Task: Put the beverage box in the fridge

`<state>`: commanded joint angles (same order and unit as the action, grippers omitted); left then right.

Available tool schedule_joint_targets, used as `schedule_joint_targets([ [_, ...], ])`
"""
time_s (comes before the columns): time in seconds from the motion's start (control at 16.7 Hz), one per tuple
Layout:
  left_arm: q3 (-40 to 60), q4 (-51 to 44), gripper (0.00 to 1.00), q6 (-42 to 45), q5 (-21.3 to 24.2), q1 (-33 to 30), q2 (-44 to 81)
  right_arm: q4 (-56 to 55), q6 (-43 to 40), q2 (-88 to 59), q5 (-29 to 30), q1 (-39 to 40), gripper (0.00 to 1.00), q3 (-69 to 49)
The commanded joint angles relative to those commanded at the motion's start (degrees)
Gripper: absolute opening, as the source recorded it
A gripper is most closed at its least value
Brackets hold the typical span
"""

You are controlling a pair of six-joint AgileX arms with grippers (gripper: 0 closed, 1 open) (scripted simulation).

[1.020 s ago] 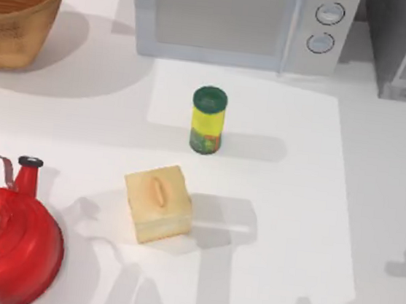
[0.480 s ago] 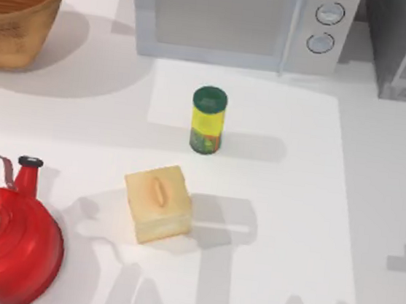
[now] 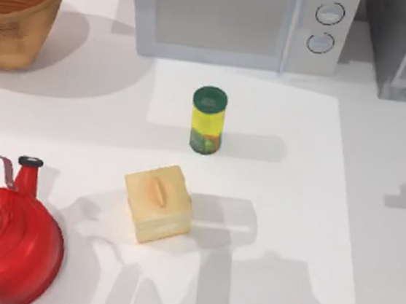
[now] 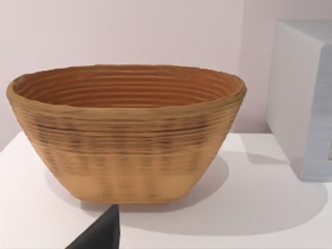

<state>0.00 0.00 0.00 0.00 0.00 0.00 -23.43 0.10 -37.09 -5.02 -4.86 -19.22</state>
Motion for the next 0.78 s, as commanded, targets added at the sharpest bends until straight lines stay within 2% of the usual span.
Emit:
schedule_joint_targets([
  [0.54,0.0,0.0,1.0,0.0,0.0,0.0,0.0,-29.4,0.5,-56.1,-7.7,-5.5,0.0,-23.9],
  [0.78,0.0,0.0,1.0,0.0,0.0,0.0,0.0,-38.9,0.7,-75.4,-9.3,-8.4,0.0,-31.6],
])
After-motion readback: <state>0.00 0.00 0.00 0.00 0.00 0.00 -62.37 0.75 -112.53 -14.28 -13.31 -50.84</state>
